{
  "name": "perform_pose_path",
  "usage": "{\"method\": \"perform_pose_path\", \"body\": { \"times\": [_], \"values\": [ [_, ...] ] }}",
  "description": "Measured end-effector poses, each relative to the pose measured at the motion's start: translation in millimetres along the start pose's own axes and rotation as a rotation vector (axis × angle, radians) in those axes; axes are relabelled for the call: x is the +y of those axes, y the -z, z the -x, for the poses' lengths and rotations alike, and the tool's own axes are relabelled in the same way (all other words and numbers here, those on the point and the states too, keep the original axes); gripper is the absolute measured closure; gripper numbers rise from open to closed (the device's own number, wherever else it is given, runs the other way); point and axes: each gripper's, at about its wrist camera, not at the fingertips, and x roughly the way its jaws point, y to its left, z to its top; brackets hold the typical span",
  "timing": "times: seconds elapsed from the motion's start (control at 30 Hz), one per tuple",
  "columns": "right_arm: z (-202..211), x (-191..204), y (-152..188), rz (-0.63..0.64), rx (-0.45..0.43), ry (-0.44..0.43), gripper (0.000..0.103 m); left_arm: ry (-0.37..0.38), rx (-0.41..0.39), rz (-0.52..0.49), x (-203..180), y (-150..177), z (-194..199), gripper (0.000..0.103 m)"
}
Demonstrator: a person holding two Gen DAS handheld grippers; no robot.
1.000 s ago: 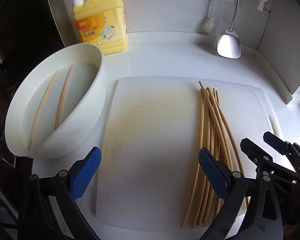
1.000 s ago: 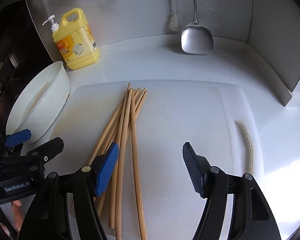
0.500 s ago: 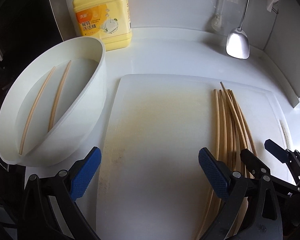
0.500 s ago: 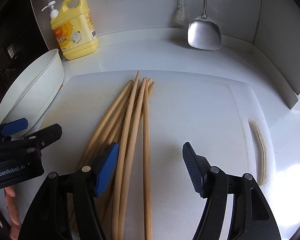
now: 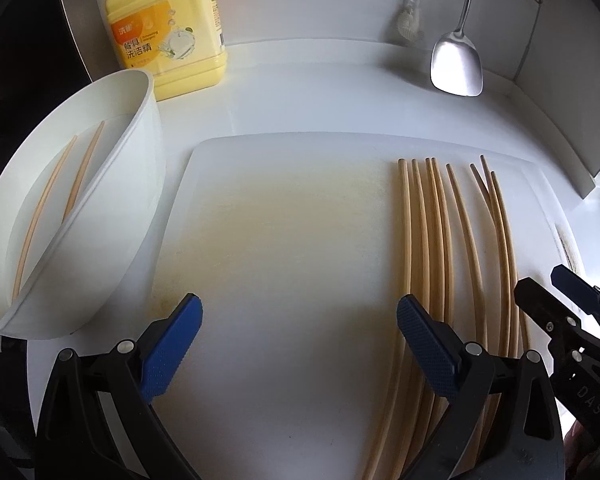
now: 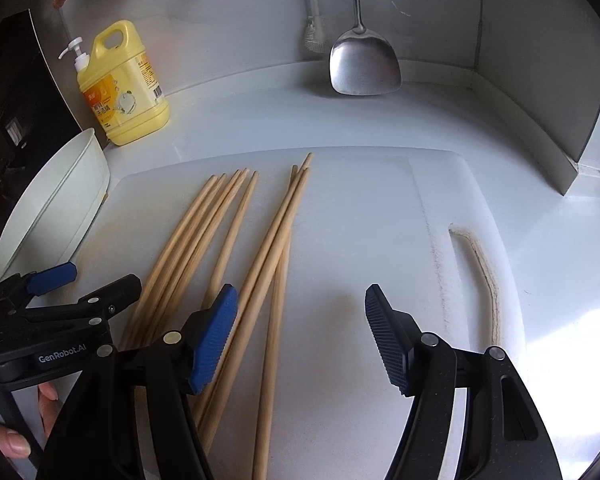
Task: Organize utensils
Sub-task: 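Move both open tools back over the chopstick bundle on the board, then close the left tool on one chopstick while the right tool grasps another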
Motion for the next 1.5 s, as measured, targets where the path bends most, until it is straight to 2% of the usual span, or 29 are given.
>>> {"method": "perform_pose_path", "body": {
  "times": [0.17, 0.37, 0.57, 0.67, 0.73, 0.77, 0.87, 0.93, 0.97, 1.0, 1.03, 1.1, 1.13, 1.37, 1.5],
  "values": [
    [-3.1, -2.4, 3.1, 0.023, 0.020, 0.054, 0.039, -0.001, -0.006, -0.007, -1.3, -0.3, -0.3, 0.007],
    [-7.0, 3.8, 6.8, 0.057, 0.031, 0.072, 0.040, 0.017, 0.001, -0.013, -4.0, -1.5, -1.4, 0.006],
    [-8.9, 5.2, 5.9, 0.079, 0.035, 0.103, 0.040, -0.015, 0.010, -0.057, -14.5, -2.0, -6.8, 0.005],
    [-9.6, 6.6, 5.9, 0.081, 0.028, 0.105, 0.040, 0.002, 0.016, -0.036, -10.3, -2.5, -7.8, 0.005],
    [-9.1, 9.3, 7.2, 0.092, 0.017, 0.101, 0.046, 0.002, 0.012, -0.030, -11.7, -4.8, -9.4, 0.006],
    [-9.0, 11.8, 7.6, 0.105, 0.013, 0.099, 0.049, -0.001, 0.007, -0.032, -13.2, -5.1, -8.9, 0.009],
    [-9.1, 20.2, 8.8, 0.147, 0.004, 0.086, 0.067, 0.042, -0.003, -0.033, -18.2, -4.5, -4.6, 0.029],
    [-9.2, 26.5, 9.5, 0.178, 0.002, 0.082, 0.082, 0.049, -0.009, -0.049, -22.8, -3.3, -1.6, 0.039],
    [-9.3, 28.8, 9.7, 0.187, 0.002, 0.078, 0.085, 0.053, -0.012, -0.057, -25.4, -2.9, -0.2, 0.048],
    [-9.4, 30.6, 9.6, 0.194, 0.001, 0.075, 0.092, 0.060, -0.014, -0.066, -28.1, -2.4, 1.7, 0.060],
    [-9.3, 32.4, 9.9, 0.202, -0.001, 0.082, 0.096, 0.066, -0.015, -0.078, -31.2, -2.0, 3.3, 0.066],
    [-8.5, 32.0, 9.8, 0.196, -0.001, 0.079, 0.096, 0.076, -0.013, -0.099, -37.4, 0.1, 5.7, 0.089],
    [-8.2, 30.2, 9.5, 0.184, 0.001, 0.070, 0.097, 0.079, -0.011, -0.107, -39.6, 0.6, 6.2, 0.095],
    [-3.6, 17.3, 7.0, 0.108, 0.004, 0.034, 0.097, 0.103, 0.015, -0.072, -31.6, 1.3, 8.1, 0.096],
    [4.1, 6.2, 1.9, 0.064, -0.013, 0.028, 0.097, 0.112, 0.002, -0.037, -21.8, -4.8, 18.6, 0.096]
  ]
}}
